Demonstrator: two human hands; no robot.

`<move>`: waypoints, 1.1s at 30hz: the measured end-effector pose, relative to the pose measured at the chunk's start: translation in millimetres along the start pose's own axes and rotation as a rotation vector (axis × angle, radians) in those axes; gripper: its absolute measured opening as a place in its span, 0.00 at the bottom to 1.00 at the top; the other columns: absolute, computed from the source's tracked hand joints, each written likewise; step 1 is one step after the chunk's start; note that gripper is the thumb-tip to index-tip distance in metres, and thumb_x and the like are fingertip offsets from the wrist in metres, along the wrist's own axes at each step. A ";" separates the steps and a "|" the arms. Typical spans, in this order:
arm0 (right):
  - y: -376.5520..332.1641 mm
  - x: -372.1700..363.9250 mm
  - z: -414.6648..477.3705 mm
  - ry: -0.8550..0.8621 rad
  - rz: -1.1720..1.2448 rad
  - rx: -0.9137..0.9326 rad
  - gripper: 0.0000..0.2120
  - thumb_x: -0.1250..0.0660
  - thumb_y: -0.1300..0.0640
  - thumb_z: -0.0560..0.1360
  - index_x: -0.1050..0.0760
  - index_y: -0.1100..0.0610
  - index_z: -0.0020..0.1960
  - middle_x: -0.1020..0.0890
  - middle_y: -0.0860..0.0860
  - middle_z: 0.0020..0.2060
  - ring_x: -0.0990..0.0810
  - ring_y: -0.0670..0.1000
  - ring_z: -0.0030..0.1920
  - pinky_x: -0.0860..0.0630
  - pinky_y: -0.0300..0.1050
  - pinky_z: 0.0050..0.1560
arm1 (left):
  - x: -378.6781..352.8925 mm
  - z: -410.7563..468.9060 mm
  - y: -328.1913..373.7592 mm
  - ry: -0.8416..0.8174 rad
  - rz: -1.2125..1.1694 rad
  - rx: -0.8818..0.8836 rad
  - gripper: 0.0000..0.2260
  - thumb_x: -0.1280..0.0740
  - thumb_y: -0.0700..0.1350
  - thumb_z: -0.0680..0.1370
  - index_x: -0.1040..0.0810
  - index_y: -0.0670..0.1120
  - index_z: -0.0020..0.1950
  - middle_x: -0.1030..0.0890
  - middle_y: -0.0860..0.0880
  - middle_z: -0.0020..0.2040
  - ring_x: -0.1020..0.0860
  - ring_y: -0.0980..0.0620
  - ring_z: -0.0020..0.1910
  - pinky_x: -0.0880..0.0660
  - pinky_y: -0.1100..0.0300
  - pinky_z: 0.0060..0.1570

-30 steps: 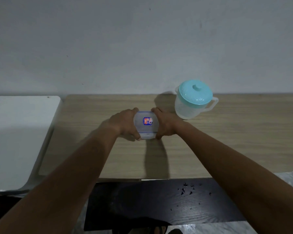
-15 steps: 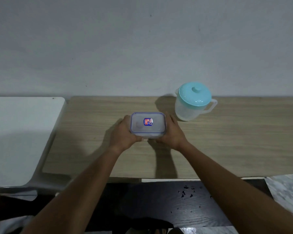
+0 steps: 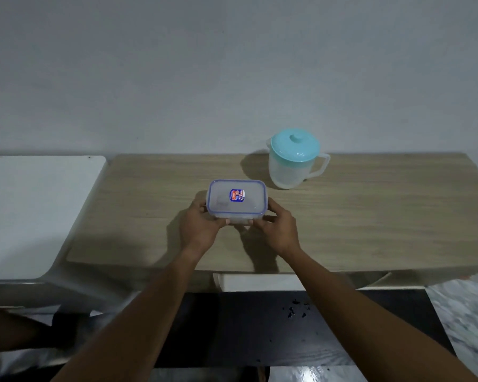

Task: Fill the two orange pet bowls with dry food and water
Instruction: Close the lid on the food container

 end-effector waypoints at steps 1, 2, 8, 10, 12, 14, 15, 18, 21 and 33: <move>0.7 5.8 -6.8 0.006 -0.002 -0.003 0.28 0.21 0.58 0.71 0.24 0.39 0.66 0.18 0.31 0.51 0.14 0.45 0.50 0.16 0.50 0.53 | -1.5 -6.8 1.5 -0.002 -0.003 -0.008 0.29 0.18 0.45 0.62 0.22 0.45 0.61 0.18 0.49 0.54 0.21 0.53 0.51 0.27 0.60 0.47; 1.2 11.0 -13.0 0.013 0.000 -0.003 0.29 0.21 0.58 0.71 0.24 0.39 0.67 0.17 0.32 0.51 0.14 0.47 0.51 0.16 0.50 0.52 | -2.7 -13.1 3.4 -0.001 -0.005 -0.019 0.29 0.18 0.46 0.62 0.22 0.45 0.60 0.17 0.49 0.54 0.21 0.53 0.50 0.27 0.60 0.46; 2.8 40.1 -60.7 0.060 -0.006 0.016 0.29 0.21 0.58 0.70 0.25 0.30 0.61 0.17 0.35 0.55 0.14 0.49 0.53 0.17 0.57 0.56 | -6.9 -61.9 12.1 -0.002 -0.057 -0.080 0.28 0.18 0.45 0.61 0.21 0.46 0.58 0.18 0.52 0.52 0.21 0.56 0.51 0.26 0.62 0.48; 4.2 48.1 -81.5 0.084 0.013 0.017 0.30 0.21 0.58 0.69 0.24 0.35 0.64 0.16 0.38 0.57 0.13 0.49 0.51 0.17 0.58 0.56 | -5.3 -81.9 13.2 -0.007 -0.061 -0.099 0.28 0.18 0.45 0.61 0.21 0.47 0.58 0.18 0.53 0.51 0.20 0.55 0.52 0.25 0.61 0.49; 5.7 53.9 -103.1 0.090 0.010 0.019 0.28 0.21 0.57 0.68 0.23 0.40 0.66 0.15 0.41 0.59 0.12 0.49 0.50 0.17 0.58 0.56 | -1.7 -103.2 11.9 -0.011 -0.059 -0.094 0.28 0.18 0.46 0.60 0.21 0.48 0.57 0.17 0.51 0.53 0.20 0.55 0.52 0.24 0.60 0.51; 5.4 59.2 -128.8 0.086 -0.003 0.020 0.29 0.21 0.57 0.69 0.22 0.45 0.68 0.15 0.43 0.60 0.12 0.49 0.49 0.17 0.58 0.56 | 4.3 -129.0 9.0 -0.008 -0.069 -0.099 0.28 0.18 0.46 0.60 0.21 0.47 0.58 0.17 0.50 0.54 0.20 0.54 0.54 0.23 0.58 0.53; 4.5 62.1 -140.3 0.087 -0.004 0.021 0.30 0.21 0.59 0.69 0.22 0.46 0.69 0.15 0.44 0.60 0.12 0.49 0.48 0.17 0.57 0.56 | 7.4 -140.7 7.8 -0.007 -0.077 -0.103 0.28 0.17 0.46 0.60 0.21 0.47 0.58 0.17 0.50 0.55 0.20 0.54 0.54 0.23 0.59 0.53; 5.8 68.1 -170.5 0.084 -0.016 0.031 0.29 0.21 0.59 0.69 0.22 0.46 0.67 0.15 0.44 0.59 0.12 0.48 0.46 0.17 0.58 0.55 | 15.0 -172.6 4.6 -0.028 -0.096 -0.121 0.30 0.17 0.47 0.60 0.21 0.45 0.59 0.18 0.50 0.54 0.21 0.55 0.54 0.24 0.62 0.51; 10.8 74.8 -199.4 0.074 -0.049 0.045 0.30 0.20 0.56 0.67 0.22 0.44 0.67 0.14 0.42 0.57 0.12 0.49 0.48 0.17 0.57 0.55 | 19.3 -202.1 -3.4 -0.070 -0.124 -0.123 0.31 0.17 0.50 0.59 0.21 0.45 0.57 0.17 0.50 0.53 0.20 0.54 0.52 0.21 0.58 0.50; 15.5 108.2 -239.9 0.067 -0.051 0.051 0.25 0.20 0.59 0.69 0.20 0.45 0.63 0.13 0.42 0.51 0.13 0.44 0.43 0.17 0.51 0.54 | 5.0 -244.1 -5.1 -0.139 -0.184 -0.045 0.26 0.17 0.51 0.59 0.22 0.46 0.52 0.16 0.48 0.49 0.18 0.51 0.47 0.21 0.55 0.47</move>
Point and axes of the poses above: each hand's wrist, its own z-axis towards the middle knuckle, its own x-axis out of the back of the hand, y = z × x, the point moved 4 cm from there along z, towards the middle knuckle
